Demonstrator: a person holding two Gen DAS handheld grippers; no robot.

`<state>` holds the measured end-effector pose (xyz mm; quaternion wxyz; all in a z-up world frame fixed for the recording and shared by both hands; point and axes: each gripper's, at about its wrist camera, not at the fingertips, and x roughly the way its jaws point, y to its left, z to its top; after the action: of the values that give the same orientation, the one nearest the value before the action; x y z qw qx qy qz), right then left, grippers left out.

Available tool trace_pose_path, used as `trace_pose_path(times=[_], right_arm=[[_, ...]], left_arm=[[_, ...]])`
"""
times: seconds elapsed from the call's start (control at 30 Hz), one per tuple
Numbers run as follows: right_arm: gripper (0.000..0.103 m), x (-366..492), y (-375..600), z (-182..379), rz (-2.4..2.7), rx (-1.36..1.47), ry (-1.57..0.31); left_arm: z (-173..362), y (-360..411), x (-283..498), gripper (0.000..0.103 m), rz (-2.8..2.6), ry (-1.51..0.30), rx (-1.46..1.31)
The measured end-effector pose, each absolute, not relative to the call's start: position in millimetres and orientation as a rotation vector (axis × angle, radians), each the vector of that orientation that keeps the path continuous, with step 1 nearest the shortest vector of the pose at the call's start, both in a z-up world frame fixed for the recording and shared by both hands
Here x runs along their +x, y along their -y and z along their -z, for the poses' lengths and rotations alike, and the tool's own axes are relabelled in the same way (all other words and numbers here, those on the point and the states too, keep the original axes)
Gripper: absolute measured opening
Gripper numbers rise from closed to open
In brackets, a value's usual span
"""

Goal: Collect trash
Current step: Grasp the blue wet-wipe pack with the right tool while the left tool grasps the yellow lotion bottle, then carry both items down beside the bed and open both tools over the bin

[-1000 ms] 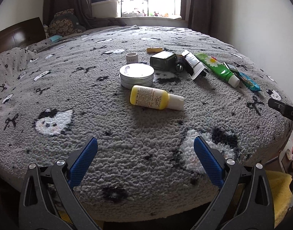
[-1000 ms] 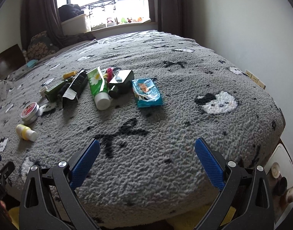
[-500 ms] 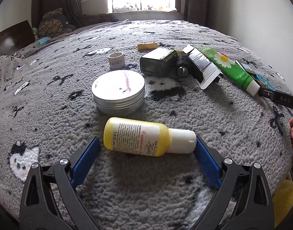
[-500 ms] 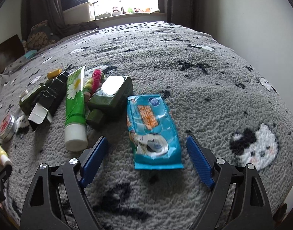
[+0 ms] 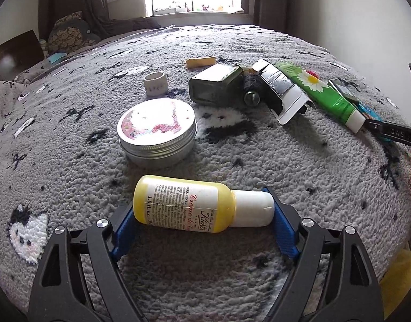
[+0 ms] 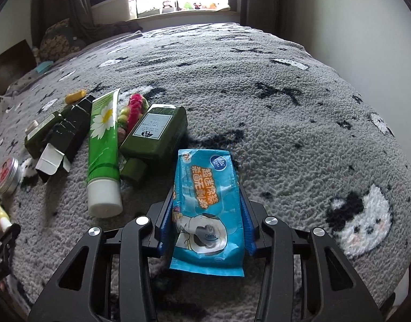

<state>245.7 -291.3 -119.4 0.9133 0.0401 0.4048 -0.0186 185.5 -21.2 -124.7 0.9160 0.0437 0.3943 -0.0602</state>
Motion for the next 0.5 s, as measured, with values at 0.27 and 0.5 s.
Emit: trace_pose_path(times=[0.27, 0.5], right_arm=[[0.041, 189, 280, 112, 0.003, 0.051, -0.783], [0.041, 122, 262, 97, -0.082, 0.061, -0.72]], left_arm=[[117, 18, 151, 0.079, 0.13, -0.791, 0.077], [106, 16, 103, 0.079, 0.136, -0.75, 0.063]])
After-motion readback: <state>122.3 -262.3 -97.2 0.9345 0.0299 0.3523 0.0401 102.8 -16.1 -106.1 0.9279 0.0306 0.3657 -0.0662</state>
